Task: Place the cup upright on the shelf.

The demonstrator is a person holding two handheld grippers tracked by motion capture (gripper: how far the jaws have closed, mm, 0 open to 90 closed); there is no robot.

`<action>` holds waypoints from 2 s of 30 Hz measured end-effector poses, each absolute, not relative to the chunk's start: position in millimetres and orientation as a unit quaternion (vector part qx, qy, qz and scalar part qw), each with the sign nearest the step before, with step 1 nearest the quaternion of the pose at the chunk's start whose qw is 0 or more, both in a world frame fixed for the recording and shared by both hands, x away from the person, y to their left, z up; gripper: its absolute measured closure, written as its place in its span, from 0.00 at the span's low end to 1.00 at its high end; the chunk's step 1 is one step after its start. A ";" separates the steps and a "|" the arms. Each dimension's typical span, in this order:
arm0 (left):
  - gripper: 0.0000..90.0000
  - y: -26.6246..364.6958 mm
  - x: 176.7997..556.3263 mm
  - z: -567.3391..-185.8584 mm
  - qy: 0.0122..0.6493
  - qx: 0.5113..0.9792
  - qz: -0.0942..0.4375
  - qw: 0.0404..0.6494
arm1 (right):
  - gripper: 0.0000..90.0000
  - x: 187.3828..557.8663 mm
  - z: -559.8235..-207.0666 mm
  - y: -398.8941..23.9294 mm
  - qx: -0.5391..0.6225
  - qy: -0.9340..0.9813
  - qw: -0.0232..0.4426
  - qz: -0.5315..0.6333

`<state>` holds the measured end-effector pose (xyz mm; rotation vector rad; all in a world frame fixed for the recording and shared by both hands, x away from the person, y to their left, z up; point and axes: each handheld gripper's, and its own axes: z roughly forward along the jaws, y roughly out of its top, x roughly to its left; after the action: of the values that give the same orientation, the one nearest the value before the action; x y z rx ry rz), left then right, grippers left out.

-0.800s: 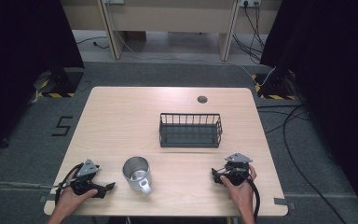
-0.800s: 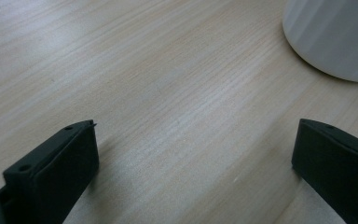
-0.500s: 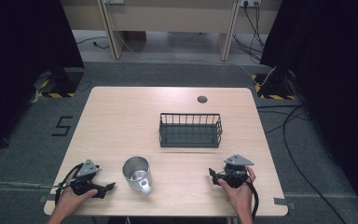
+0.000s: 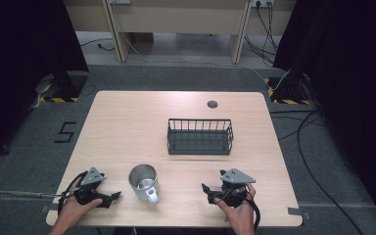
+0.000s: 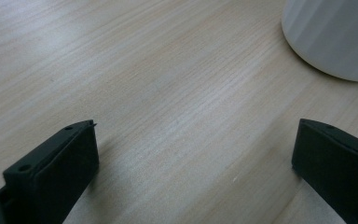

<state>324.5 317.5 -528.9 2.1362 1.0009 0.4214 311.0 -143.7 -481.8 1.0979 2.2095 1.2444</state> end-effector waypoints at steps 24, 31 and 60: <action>0.00 317.5 324.3 -528.9 0.389 0.830 0.164 0.365 | 0.17 283.8 -459.3 -39.4 0.267 0.808 0.142 0.505; 0.00 317.5 324.3 -528.9 0.389 0.830 0.164 0.364 | 0.17 285.6 -462.5 -17.7 0.253 0.813 0.141 0.505; 0.00 317.7 323.7 -528.9 0.388 0.831 0.164 0.364 | 0.18 314.9 -471.6 -28.7 0.274 0.815 0.173 0.481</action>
<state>323.7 317.7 -528.9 2.1377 0.9996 0.4211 314.9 -28.7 -471.6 0.7770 2.3116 1.3650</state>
